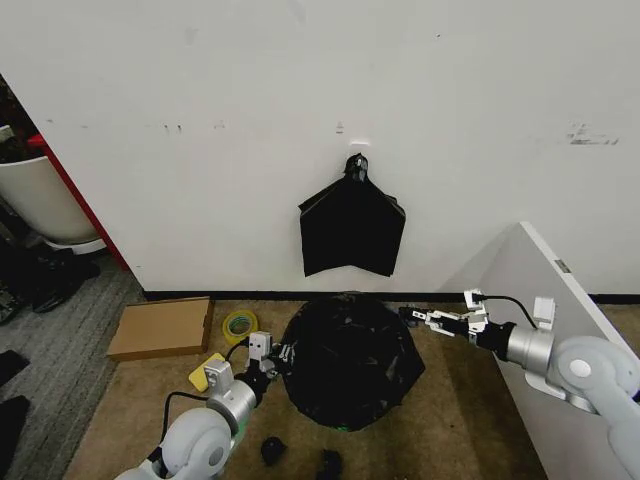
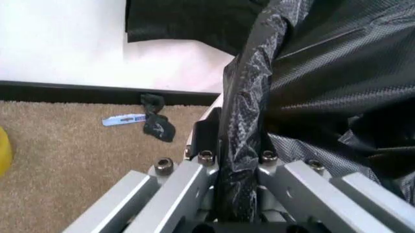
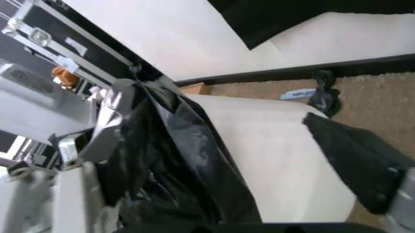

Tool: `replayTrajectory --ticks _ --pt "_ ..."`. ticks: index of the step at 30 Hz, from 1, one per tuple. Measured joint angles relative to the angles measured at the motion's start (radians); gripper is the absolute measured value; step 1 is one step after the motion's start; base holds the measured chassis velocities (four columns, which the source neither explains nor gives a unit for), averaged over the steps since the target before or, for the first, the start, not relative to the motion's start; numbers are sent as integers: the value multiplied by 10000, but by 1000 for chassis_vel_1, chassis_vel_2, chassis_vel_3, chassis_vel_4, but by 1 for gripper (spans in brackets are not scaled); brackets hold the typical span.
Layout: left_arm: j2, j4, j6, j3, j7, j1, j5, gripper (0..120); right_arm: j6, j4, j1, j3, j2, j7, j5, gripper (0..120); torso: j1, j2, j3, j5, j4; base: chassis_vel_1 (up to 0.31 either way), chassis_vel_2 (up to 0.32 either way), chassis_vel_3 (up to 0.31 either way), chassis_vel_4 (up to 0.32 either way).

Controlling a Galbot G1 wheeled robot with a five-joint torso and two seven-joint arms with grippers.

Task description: Place the garbage bag over the trash bin.

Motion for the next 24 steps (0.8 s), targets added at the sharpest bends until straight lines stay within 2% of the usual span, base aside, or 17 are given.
replayTrajectory --ticks 4,8,10,13,14,16,21,22,24 --pt "-17 -46 7 -1 -3 12 -4 1 3 29 -8 23 66 -65 46 99 0 0 0 0 0 0 0 0 0" --pt "-19 -100 43 -8 -23 26 -73 1 6 75 -1 -7 145 -75 31 100 0 0 0 0 0 0 0 0 0" --pt "-17 -122 48 -9 -28 33 -85 1 12 74 13 -35 182 -63 17 96 0 0 0 0 0 0 0 0 0" --pt "-15 -184 52 -16 -35 53 -94 1 103 74 22 -83 224 -22 29 85 0 0 0 0 0 0 0 0 0" --pt "-14 -254 66 -20 -38 73 -95 1 170 74 18 -96 254 6 77 77 0 0 0 0 0 0 0 0 0" --pt "-16 -290 75 -21 -40 85 -95 1 216 74 11 -97 269 8 121 73 0 0 0 0 0 0 0 0 0" --pt "-21 -346 105 -21 -73 49 -93 1 299 90 -16 -81 283 -34 194 50 0 0 0 0 0 0 0 0 0" --pt "-21 -346 105 -21 -73 49 -93 1 299 90 -16 -81 283 -34 194 50 0 0 0 0 0 0 0 0 0" --pt "-41 -300 108 -21 -102 25 -73 1 377 98 -23 -81 283 -107 123 42 0 0 0 0 0 0 0 0 0"
